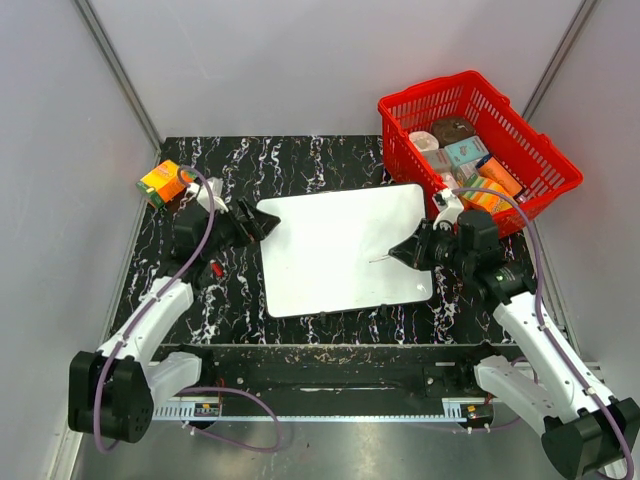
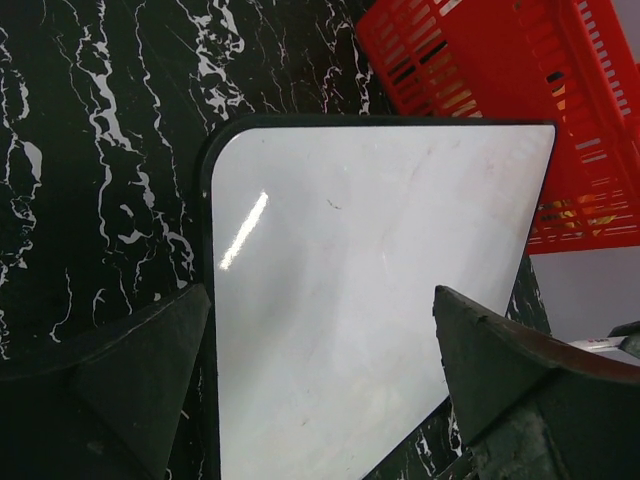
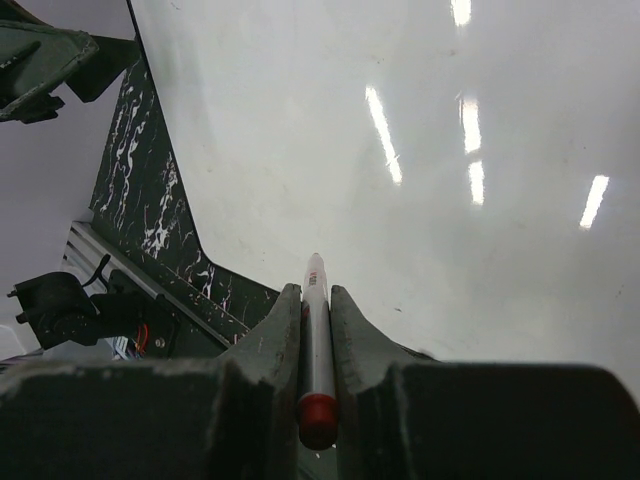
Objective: Write a sentence on the whiteboard
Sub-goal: Hold the whiteboard at the center of the board.
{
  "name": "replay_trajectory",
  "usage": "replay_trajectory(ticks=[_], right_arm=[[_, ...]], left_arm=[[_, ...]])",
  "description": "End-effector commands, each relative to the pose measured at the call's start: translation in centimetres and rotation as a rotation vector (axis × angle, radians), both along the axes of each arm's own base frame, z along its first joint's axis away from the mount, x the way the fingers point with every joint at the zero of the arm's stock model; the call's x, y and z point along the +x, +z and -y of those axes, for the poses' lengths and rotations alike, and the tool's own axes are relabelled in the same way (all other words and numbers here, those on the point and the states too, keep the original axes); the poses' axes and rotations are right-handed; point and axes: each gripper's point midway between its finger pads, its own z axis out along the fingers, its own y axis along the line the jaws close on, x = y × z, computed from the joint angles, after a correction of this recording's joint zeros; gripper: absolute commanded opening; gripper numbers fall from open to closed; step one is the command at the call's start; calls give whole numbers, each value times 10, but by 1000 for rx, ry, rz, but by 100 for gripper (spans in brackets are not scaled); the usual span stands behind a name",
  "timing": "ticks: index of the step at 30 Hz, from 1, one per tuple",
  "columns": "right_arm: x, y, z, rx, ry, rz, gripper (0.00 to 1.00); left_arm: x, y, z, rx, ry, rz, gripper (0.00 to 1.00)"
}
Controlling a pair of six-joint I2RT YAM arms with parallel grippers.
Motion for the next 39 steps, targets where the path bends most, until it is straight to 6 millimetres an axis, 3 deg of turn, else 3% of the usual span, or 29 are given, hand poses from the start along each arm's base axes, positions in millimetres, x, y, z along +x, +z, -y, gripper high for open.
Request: replay_trajectory(ticks=[1, 3, 7, 11, 15, 19, 23, 28, 31, 32, 33, 35, 39], right_arm=[[14, 30, -3, 30, -6, 81, 0], [16, 29, -5, 37, 0, 82, 0], [23, 29, -10, 57, 4, 84, 0], [29, 40, -13, 31, -8, 114, 0], [28, 57, -26, -30, -5, 185, 0], [28, 63, -34, -36, 5, 205, 0], [26, 68, -42, -19, 30, 225, 0], [25, 69, -51, -8, 56, 233, 0], [24, 68, -54, 1, 64, 231, 0], [24, 69, -54, 3, 65, 231, 0], [23, 69, -54, 5, 68, 230, 0], [22, 70, -55, 5, 71, 232, 0], [21, 70, -53, 3, 66, 236, 0]], left_arm=[[6, 42, 7, -29, -42, 42, 99], [11, 58, 2, 9, -21, 67, 99], [7, 55, -6, 54, 9, 52, 99], [-1, 43, 2, 81, -77, 82, 99], [-3, 26, -8, 130, -48, 45, 99], [-4, 18, -27, 178, 25, 42, 99], [-5, 9, -32, 179, 30, 50, 99], [-5, -2, -23, 115, -54, 110, 98], [-2, 3, -19, 32, -112, 190, 96], [2, 15, -19, 6, -129, 256, 95], [1, 7, -14, -13, -173, 238, 94], [5, 13, -9, -28, -211, 286, 92], [8, -2, 1, -57, -299, 272, 88]])
